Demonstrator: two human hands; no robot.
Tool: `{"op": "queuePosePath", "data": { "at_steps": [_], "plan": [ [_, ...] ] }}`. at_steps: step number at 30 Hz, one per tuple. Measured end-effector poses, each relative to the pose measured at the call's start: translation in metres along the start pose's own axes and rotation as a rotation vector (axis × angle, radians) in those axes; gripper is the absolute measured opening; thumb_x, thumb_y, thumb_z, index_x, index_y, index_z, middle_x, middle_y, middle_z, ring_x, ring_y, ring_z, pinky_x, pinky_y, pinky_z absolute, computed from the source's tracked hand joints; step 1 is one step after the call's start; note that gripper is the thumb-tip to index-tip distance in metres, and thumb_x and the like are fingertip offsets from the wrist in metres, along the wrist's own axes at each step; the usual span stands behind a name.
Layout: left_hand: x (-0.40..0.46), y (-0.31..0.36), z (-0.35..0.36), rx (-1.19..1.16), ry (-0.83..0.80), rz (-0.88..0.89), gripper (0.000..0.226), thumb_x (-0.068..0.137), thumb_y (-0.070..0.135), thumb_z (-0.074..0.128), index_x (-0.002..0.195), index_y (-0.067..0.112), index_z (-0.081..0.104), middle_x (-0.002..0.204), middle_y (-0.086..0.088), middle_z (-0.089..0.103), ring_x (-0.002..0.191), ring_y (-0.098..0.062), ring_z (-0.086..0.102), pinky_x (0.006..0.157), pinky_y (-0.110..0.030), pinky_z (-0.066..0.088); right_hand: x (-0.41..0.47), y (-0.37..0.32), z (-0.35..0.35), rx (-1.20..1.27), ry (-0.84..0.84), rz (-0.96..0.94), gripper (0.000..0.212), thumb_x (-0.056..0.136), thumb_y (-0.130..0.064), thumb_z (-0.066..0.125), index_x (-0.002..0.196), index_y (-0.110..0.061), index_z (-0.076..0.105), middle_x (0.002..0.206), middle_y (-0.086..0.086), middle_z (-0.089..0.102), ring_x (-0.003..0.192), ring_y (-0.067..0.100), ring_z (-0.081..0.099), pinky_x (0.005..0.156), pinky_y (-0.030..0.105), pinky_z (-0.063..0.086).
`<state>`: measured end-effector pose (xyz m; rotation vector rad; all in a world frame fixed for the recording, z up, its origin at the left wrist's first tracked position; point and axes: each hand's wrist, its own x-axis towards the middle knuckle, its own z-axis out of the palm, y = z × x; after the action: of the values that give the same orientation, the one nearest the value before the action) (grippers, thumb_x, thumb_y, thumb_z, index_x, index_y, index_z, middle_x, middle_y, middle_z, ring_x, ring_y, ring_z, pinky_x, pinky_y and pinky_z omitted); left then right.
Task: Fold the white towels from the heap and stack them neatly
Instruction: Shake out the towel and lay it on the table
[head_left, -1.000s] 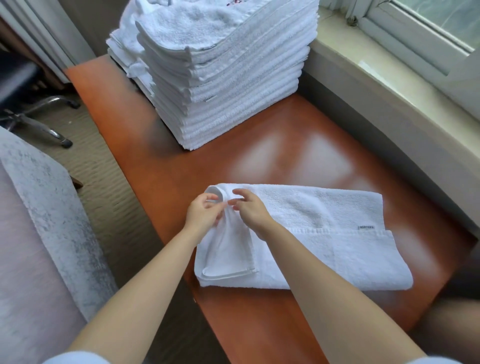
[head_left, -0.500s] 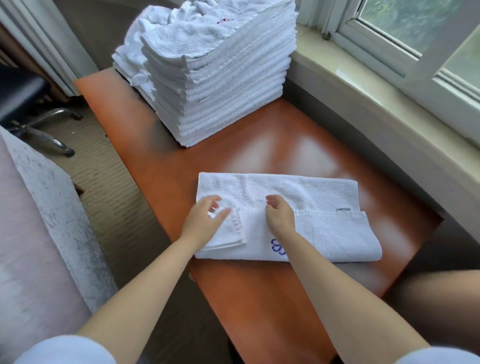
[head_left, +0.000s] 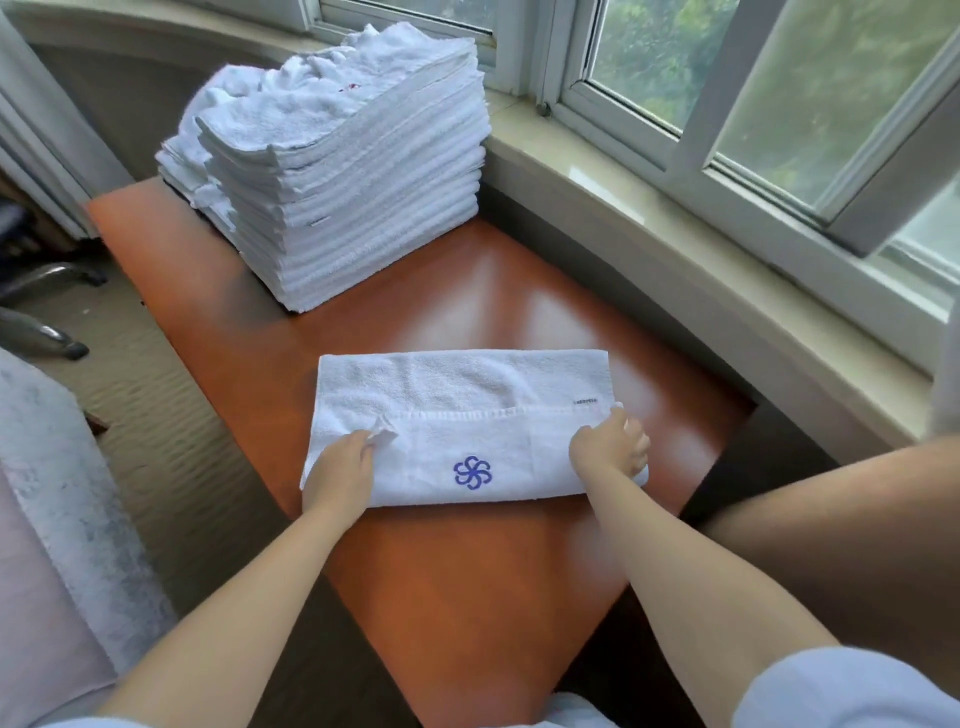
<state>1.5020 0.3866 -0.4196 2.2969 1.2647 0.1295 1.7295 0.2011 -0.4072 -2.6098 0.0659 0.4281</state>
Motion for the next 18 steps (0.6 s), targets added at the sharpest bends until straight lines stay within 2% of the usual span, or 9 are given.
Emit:
{"op": "queuePosePath", "data": {
  "at_steps": [3,6,10,15,18],
  "plan": [
    [-0.003,0.011,0.007,0.086,0.036,-0.016,0.027,0.103,0.027,0.035,0.093,0.012,0.056,0.081,0.003,0.054,0.082,-0.021,0.054,0.064,-0.032,0.034,0.008,0.005,-0.003,-0.068,-0.073,0.124,0.063,0.085,-0.014,0.049,0.144,-0.023,0.029,0.141,0.01,0.042,0.132,0.029,0.03,0.111,0.039,0.018],
    [-0.007,0.022,0.015,0.161,0.051,-0.011,0.024,0.101,0.021,0.036,0.09,0.011,0.056,0.085,0.0,0.056,0.086,-0.023,0.052,0.065,-0.035,0.037,0.012,0.01,-0.005,-0.156,-0.029,0.102,0.047,0.084,-0.011,0.051,0.13,-0.015,0.043,0.13,0.01,0.052,0.127,0.029,0.039,0.109,0.038,0.023],
    [-0.007,0.029,0.017,0.205,0.017,-0.018,0.023,0.098,0.016,0.038,0.095,0.008,0.058,0.094,-0.004,0.059,0.092,-0.025,0.052,0.069,-0.038,0.041,0.012,0.018,-0.005,-0.164,-0.065,-0.027,0.031,0.089,-0.01,0.048,0.118,-0.012,0.057,0.127,0.009,0.051,0.12,0.029,0.045,0.102,0.036,0.034],
    [-0.007,0.03,0.017,0.213,-0.027,-0.03,0.022,0.097,0.015,0.038,0.095,0.008,0.059,0.1,-0.006,0.06,0.099,-0.026,0.051,0.078,-0.042,0.046,0.001,0.029,0.004,-0.095,0.026,-0.248,0.04,0.087,-0.003,0.047,0.123,-0.019,0.059,0.135,0.003,0.043,0.117,0.027,0.044,0.098,0.032,0.036],
    [-0.007,0.03,0.018,0.219,-0.015,-0.024,0.023,0.098,0.015,0.037,0.097,0.008,0.059,0.099,-0.006,0.06,0.097,-0.025,0.052,0.076,-0.041,0.045,-0.002,0.031,0.008,-0.188,0.079,-0.393,0.035,0.09,-0.007,0.047,0.119,-0.02,0.062,0.124,0.003,0.053,0.111,0.024,0.049,0.091,0.033,0.035]
  ]
}}
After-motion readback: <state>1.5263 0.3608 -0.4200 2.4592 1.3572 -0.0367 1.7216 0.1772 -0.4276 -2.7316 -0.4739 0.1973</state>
